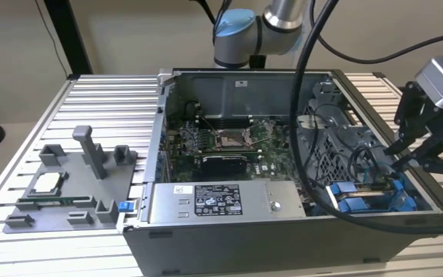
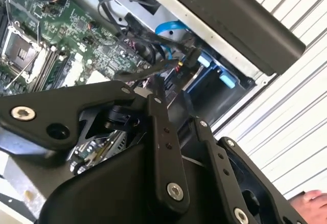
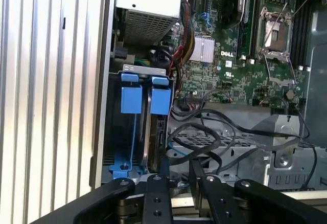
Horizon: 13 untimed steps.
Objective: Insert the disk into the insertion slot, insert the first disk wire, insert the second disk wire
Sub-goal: 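Insert the second disk wire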
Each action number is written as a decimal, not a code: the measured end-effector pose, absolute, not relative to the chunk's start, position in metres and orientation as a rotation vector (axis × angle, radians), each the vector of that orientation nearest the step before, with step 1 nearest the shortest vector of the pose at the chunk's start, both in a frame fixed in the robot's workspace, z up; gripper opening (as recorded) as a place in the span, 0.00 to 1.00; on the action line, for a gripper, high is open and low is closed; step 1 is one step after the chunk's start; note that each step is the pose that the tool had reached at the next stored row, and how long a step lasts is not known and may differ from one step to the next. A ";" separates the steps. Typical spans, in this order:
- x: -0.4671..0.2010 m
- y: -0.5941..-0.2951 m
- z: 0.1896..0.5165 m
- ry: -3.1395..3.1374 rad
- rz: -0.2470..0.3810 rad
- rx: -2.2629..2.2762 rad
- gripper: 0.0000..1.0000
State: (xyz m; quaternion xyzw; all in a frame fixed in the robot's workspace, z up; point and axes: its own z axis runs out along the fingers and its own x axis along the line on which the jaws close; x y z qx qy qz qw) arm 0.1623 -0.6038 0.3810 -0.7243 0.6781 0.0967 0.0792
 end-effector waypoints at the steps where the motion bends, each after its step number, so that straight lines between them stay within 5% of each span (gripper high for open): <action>1: 0.165 -0.604 0.380 2.026 0.290 -2.171 1.00; 13: 0.190 -0.604 0.370 1.990 0.293 -2.208 1.00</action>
